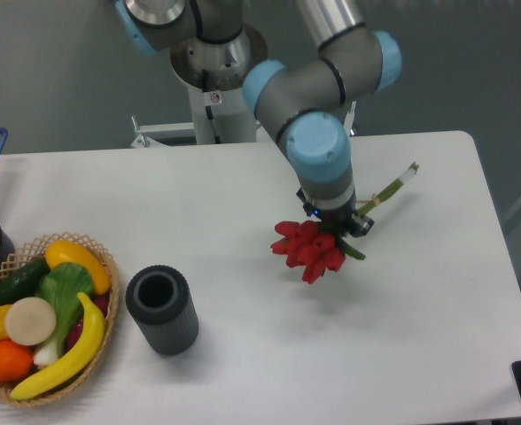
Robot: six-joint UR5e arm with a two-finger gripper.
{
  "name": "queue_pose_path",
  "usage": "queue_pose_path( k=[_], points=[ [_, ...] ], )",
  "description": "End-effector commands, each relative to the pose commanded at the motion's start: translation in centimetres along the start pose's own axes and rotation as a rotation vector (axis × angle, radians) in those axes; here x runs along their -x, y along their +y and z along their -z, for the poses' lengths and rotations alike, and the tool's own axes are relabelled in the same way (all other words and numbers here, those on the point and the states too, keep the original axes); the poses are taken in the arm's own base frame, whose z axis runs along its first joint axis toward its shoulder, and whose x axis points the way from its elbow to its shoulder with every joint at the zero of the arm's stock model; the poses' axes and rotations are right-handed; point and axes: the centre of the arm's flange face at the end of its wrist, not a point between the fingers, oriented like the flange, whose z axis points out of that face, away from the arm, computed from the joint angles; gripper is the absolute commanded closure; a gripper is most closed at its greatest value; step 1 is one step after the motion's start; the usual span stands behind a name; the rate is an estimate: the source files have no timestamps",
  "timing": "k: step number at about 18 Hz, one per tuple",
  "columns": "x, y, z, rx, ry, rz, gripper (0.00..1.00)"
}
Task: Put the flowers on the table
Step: 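Lower the tulips until the blooms rest on the table, then open the gripper, release the stems, and lift away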
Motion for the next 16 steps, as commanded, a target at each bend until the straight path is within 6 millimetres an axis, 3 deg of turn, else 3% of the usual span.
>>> queue_pose_path(
  k=[2, 6, 7, 8, 9, 11, 13, 16],
  points=[
    [0.7, -0.6, -1.2, -0.008, -0.019, 0.005, 0.6],
    [1.5, -0.8, -0.9, -0.042, -0.03, 0.011, 0.59],
    [1.7, -0.9, -0.6, -0.067, -0.028, 0.015, 0.48],
    [1.9, -0.8, -0.4, -0.09, -0.023, 0.021, 0.25],
    [2.1, -0.8, -0.4, -0.107, -0.016, 0.027, 0.18],
    [2.1, -0.7, -0.5, -0.113, -0.014, 0.03, 0.09],
    [2.2, -0.6, -0.4, -0.115, -0.014, 0.032, 0.08],
    [2.1, 0.1, 1.2, -0.128, -0.035, 0.041, 0.0]
  ],
)
